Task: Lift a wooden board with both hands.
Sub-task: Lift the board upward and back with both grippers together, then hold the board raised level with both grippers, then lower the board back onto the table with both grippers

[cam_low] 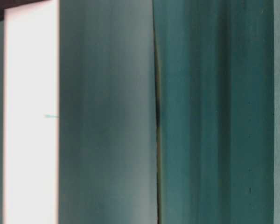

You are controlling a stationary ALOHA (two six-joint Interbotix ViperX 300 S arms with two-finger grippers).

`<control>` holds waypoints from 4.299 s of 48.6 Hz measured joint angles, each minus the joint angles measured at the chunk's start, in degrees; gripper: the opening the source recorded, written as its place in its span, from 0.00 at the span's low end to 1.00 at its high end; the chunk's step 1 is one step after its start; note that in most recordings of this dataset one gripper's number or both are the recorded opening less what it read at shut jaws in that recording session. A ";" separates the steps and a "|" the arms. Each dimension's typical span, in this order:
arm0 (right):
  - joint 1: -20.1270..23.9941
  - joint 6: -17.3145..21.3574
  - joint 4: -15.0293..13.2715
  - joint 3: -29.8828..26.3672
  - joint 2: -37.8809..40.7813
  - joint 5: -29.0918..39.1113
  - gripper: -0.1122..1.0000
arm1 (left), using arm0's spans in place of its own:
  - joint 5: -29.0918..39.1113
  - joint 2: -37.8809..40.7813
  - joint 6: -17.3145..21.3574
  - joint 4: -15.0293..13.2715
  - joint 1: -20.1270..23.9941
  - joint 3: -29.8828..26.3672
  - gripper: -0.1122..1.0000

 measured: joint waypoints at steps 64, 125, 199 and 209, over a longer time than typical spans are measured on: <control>0.09 0.18 -0.18 -11.78 0.44 9.76 0.29 | 15.12 5.10 3.96 0.44 0.44 -19.16 0.26; 0.26 0.18 -0.18 -2.72 0.97 3.78 0.29 | 4.48 5.10 2.81 0.44 0.44 -5.98 0.26; 1.23 -5.89 -0.53 21.71 10.72 -28.56 0.29 | -27.69 14.85 1.67 0.44 1.14 20.21 0.26; 1.49 -5.89 -0.26 21.97 12.66 -30.50 0.29 | -29.53 16.17 1.67 0.44 1.05 21.27 0.26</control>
